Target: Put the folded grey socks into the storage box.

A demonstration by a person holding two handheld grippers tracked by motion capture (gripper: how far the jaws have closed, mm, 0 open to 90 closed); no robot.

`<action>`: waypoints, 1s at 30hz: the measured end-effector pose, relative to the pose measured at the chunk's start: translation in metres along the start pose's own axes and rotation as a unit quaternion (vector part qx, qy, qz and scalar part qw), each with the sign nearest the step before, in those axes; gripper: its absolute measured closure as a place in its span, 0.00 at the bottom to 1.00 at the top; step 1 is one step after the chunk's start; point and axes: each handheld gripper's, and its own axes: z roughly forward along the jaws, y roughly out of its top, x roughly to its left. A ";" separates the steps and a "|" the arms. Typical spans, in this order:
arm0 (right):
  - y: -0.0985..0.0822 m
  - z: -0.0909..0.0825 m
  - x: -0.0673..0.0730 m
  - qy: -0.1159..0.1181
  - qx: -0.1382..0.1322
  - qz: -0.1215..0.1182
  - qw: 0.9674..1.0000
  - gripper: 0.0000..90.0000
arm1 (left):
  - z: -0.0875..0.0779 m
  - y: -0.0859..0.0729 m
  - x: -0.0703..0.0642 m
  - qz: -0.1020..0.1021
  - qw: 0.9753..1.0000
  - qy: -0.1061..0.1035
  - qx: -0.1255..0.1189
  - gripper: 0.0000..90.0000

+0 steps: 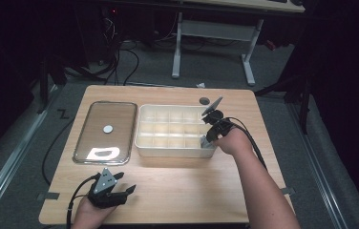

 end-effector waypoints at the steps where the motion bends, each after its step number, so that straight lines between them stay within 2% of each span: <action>1: 0.000 0.000 0.000 0.000 0.000 0.000 1.000 0.84 | 0.000 0.000 0.000 0.000 1.000 0.000 0.000 0.39; 2: 0.002 0.003 -0.001 -0.005 0.007 0.006 1.000 0.81 | 0.000 0.000 0.001 0.000 1.000 -0.001 0.002 0.39; 5: 0.002 0.008 0.000 -0.017 0.013 0.008 1.000 0.84 | 0.000 -0.001 0.001 0.000 1.000 -0.001 0.004 0.39; 6: 0.002 0.012 0.001 -0.030 0.004 0.010 1.000 0.87 | 0.000 -0.001 0.001 0.000 1.000 -0.002 0.004 0.38; 9: 0.003 0.015 0.000 -0.031 -0.002 0.016 0.999 0.92 | 0.000 -0.001 0.001 0.000 1.000 -0.002 0.004 0.39; 10: 0.005 0.018 0.002 -0.031 0.002 0.011 0.999 1.00 | 0.001 -0.001 0.001 -0.001 1.000 -0.001 0.003 0.38; 11: 0.005 0.018 0.002 -0.031 0.002 0.011 0.999 1.00 | 0.001 -0.001 0.001 -0.001 1.000 -0.001 0.003 0.39; 12: 0.007 0.023 0.004 -0.033 0.016 0.004 0.999 1.00 | 0.001 -0.001 0.001 -0.002 1.000 0.001 0.003 0.38; 14: 0.009 0.025 0.005 -0.037 0.022 0.002 0.999 1.00 | 0.001 -0.001 0.001 -0.003 1.000 0.000 0.004 0.39; 16: 0.014 0.032 0.006 -0.042 0.048 -0.003 0.998 1.00 | 0.001 -0.001 0.002 -0.002 1.000 0.000 0.004 0.39; 20: 0.018 0.039 0.006 -0.039 0.065 -0.001 0.997 1.00 | 0.001 -0.001 0.002 -0.002 1.000 -0.001 0.005 0.38; 21: 0.020 0.046 0.005 -0.029 0.077 -0.002 0.997 1.00 | 0.001 -0.001 0.002 -0.001 1.000 -0.001 0.005 0.39; 26: 0.026 0.057 0.002 -0.009 0.103 0.017 0.994 1.00 | 0.001 -0.001 0.002 -0.001 1.000 -0.003 0.005 0.39; 30: 0.029 0.061 0.003 -0.016 0.111 0.012 0.994 1.00 | 0.002 0.000 0.001 0.001 1.000 -0.005 0.006 0.39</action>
